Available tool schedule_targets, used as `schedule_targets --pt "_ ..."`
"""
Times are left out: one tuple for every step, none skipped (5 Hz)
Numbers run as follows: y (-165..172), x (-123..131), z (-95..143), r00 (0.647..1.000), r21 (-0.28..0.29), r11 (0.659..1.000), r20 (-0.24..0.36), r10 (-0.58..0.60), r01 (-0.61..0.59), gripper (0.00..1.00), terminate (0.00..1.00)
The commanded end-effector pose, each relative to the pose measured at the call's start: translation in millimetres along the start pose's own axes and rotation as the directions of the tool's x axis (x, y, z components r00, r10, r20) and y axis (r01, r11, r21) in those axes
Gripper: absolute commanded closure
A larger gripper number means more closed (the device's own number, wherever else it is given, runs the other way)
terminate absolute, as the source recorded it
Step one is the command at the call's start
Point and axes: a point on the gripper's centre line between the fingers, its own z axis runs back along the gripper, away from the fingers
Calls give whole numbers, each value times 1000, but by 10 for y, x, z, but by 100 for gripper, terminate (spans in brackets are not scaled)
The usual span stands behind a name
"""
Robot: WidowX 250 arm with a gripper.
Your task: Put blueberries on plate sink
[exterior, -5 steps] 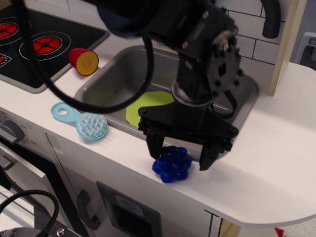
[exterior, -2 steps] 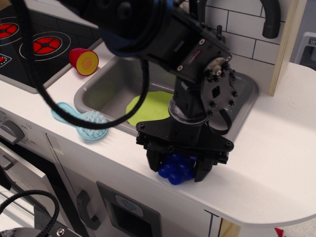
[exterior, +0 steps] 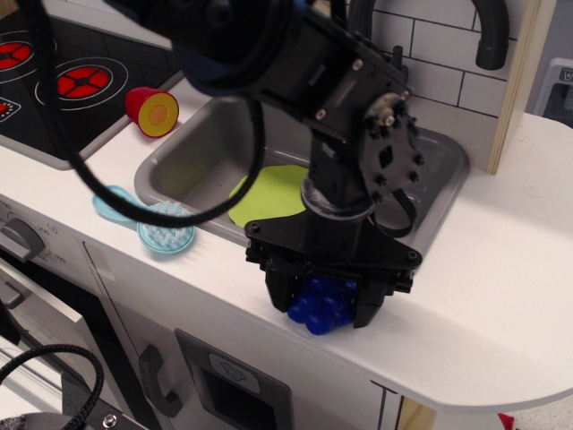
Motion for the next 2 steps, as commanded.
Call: schedule_targets --pt "39 415 428 989 -93 990 86 118 -110 100 0" --pt "111 698 411 971 -89 978 137 197 -186 100 0"
